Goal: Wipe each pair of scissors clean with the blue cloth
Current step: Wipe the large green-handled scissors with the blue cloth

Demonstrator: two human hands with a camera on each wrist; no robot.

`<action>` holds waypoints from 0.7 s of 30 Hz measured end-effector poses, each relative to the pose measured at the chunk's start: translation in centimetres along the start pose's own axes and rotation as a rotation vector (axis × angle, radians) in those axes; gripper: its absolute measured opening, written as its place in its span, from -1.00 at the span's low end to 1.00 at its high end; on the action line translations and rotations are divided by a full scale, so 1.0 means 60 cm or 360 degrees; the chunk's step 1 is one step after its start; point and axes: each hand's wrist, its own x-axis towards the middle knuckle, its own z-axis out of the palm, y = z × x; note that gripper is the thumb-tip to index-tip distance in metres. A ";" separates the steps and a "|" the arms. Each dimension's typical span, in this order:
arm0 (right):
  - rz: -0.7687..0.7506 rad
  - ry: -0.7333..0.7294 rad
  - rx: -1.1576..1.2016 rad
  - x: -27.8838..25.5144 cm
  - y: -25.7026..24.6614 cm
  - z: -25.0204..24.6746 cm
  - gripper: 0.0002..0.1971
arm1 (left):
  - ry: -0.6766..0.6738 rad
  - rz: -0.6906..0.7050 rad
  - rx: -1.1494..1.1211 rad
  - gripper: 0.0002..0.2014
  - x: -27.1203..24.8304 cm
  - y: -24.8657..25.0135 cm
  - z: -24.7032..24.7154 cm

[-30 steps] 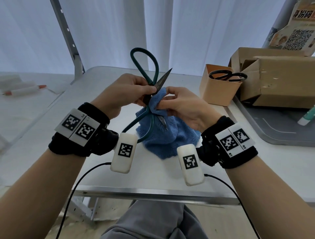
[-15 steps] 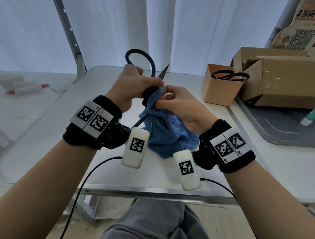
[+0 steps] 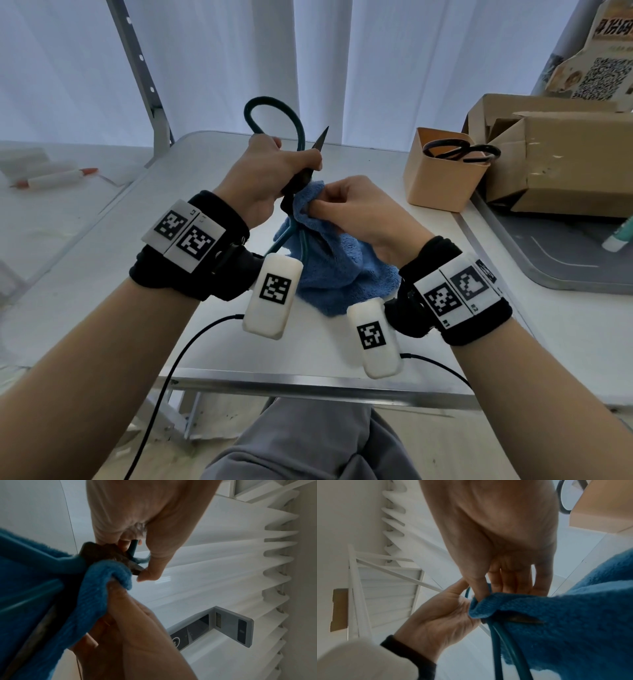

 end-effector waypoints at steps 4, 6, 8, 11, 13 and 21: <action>-0.0006 -0.0131 -0.0008 0.002 -0.008 0.003 -0.77 | 0.0019 0.0011 -0.0004 -0.16 0.001 0.000 0.000; -0.0035 -0.0135 0.0009 0.002 -0.009 0.008 -0.74 | 0.0028 0.0024 -0.0003 -0.15 -0.002 0.005 0.002; -0.0060 -0.0091 0.0024 0.001 -0.008 0.013 -0.77 | 0.0039 0.0026 -0.0002 -0.16 -0.002 0.009 0.003; -0.0093 0.0002 0.0001 -0.002 -0.007 0.019 -0.80 | 0.0056 0.0029 -0.0040 -0.23 -0.001 0.014 0.000; -0.0114 0.0014 0.0003 -0.004 -0.010 0.020 -0.76 | 0.0026 -0.0004 -0.0078 -0.36 -0.001 0.016 -0.004; -0.0047 -0.0005 0.0275 -0.008 -0.014 0.012 -0.75 | -0.0016 0.0028 -0.0082 -0.33 -0.009 0.022 -0.006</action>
